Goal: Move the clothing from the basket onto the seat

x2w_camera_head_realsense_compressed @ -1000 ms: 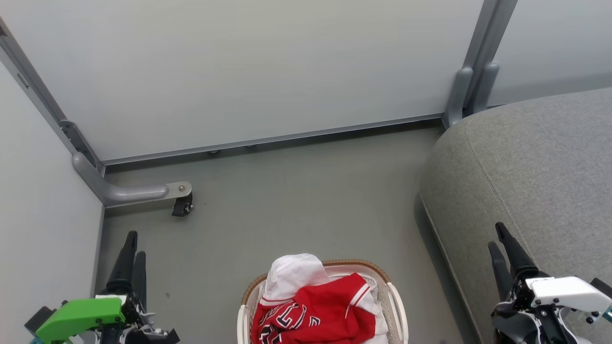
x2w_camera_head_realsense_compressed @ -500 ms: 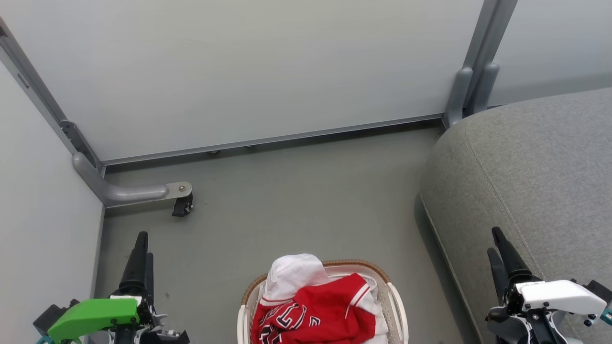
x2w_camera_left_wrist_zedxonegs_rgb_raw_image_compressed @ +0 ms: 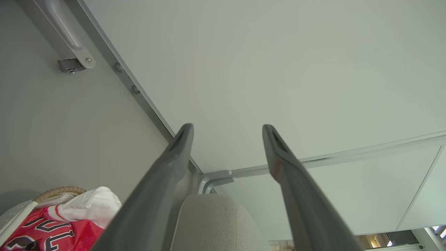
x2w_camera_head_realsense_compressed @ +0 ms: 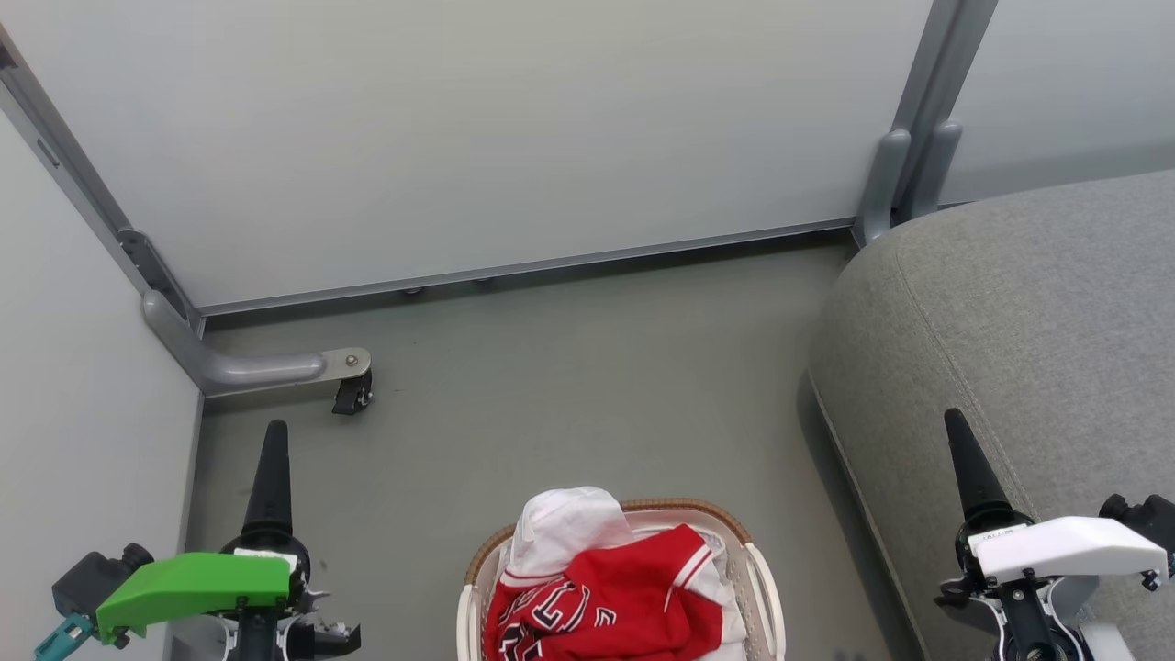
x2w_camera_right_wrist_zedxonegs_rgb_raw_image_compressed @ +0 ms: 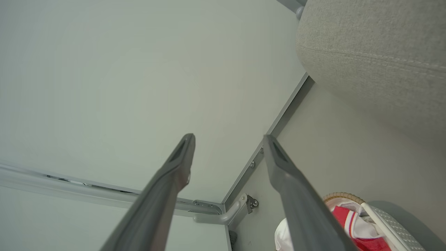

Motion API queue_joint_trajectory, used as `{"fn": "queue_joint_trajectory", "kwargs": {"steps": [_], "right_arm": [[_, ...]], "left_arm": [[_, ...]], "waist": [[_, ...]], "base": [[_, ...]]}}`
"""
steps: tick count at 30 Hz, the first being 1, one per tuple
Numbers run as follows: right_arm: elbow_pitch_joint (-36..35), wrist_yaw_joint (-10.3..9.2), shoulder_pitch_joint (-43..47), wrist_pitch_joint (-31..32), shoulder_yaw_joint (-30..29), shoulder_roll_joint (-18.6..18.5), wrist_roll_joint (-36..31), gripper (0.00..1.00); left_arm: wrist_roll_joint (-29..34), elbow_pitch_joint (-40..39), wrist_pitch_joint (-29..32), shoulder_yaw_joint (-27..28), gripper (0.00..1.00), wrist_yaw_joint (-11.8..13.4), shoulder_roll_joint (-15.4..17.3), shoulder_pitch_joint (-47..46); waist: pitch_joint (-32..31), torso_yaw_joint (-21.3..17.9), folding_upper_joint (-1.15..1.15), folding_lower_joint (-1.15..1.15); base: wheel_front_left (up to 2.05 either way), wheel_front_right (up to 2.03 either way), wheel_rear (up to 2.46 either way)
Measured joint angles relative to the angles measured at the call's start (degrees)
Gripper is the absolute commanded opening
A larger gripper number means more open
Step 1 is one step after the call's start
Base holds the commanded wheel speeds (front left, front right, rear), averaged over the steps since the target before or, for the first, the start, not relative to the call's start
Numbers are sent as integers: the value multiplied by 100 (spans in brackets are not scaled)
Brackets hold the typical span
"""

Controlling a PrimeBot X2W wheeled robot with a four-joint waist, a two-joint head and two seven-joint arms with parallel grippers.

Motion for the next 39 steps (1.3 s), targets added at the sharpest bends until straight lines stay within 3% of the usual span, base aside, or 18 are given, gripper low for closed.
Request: {"fn": "queue_joint_trajectory", "kwargs": {"steps": [9,24,39], "right_arm": [[-285,0,90,-183,172,-16,-1411,100],[-348,0,114,-459,355,-33,-3061,100],[-303,0,214,-721,508,-44,-4194,100]], "left_arm": [[1102,-322,-190,-188,100,186,4,3],[3084,-445,-459,-515,100,379,9,156],[4229,-242,-714,-560,100,478,13,404]], "waist": [[9,16,0,0],[12,18,0,0],[-19,27,0,0]], "base": [[0,0,0],[0,0,0],[0,0,0]]}}
